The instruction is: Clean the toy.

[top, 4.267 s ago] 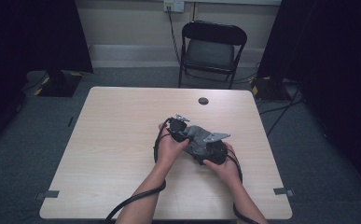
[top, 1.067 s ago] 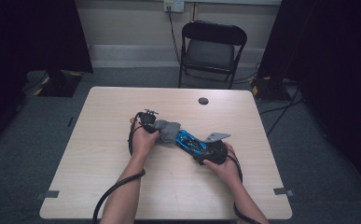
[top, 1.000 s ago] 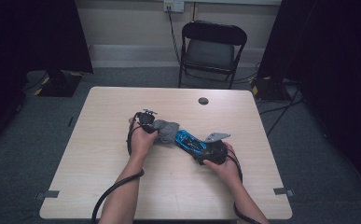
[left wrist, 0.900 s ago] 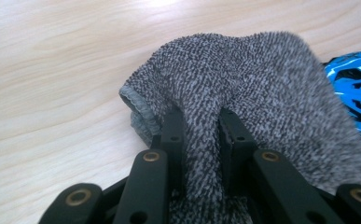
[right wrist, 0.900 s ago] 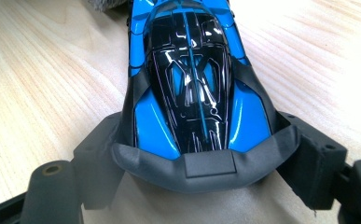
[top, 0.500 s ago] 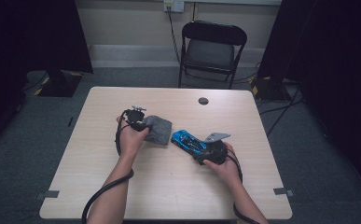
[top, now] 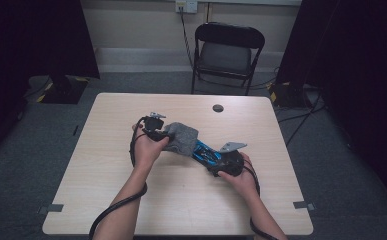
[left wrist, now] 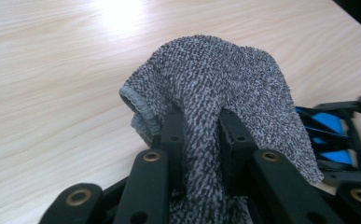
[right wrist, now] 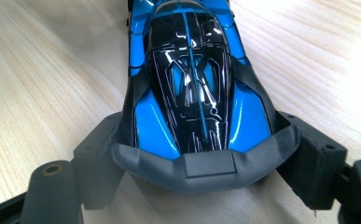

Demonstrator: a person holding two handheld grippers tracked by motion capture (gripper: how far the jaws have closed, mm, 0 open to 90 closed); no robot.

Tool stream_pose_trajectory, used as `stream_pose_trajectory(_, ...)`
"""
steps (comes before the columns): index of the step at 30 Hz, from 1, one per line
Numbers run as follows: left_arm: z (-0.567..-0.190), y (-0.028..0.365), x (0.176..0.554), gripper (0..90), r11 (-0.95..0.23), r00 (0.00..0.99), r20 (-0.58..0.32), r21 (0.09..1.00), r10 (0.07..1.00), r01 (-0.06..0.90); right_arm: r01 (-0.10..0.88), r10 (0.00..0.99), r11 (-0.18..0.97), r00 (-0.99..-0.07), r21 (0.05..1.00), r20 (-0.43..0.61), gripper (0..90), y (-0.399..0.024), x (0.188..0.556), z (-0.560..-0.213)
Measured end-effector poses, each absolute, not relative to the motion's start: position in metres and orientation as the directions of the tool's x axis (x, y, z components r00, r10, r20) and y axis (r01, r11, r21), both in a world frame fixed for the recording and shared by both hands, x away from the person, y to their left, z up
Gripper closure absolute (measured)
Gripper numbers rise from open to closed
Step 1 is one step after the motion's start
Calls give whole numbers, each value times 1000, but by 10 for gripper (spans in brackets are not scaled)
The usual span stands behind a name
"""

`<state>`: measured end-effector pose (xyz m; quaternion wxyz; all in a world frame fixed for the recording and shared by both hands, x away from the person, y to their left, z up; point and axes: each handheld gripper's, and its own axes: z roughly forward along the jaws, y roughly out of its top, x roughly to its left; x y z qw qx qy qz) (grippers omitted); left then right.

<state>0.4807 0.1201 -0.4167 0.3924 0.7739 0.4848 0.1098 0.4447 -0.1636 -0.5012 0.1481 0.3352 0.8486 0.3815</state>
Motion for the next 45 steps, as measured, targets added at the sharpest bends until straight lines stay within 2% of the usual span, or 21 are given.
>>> stream_pose_trajectory(8,-411,86,474,749,-271,584,-220,724,781,634,456,682,484,-732,747,5,231,-164,445,-501)
stream_pose_trajectory(12,-413,70,471,749,-280,615,-252,720,747,635,456,683,483,-731,747,5,231,-164,445,-501)
stream_pose_trajectory(24,-431,37,473,749,-358,653,-228,684,722,635,456,683,483,-731,747,5,231,-163,445,-501)
stream_pose_trajectory(32,-444,28,480,748,-370,645,-220,667,731,646,454,681,486,-732,746,2,231,-164,445,-501)
stream_pose_trajectory(45,-442,25,484,748,-405,649,-162,664,743,629,454,681,486,-732,746,2,231,-164,445,-501)
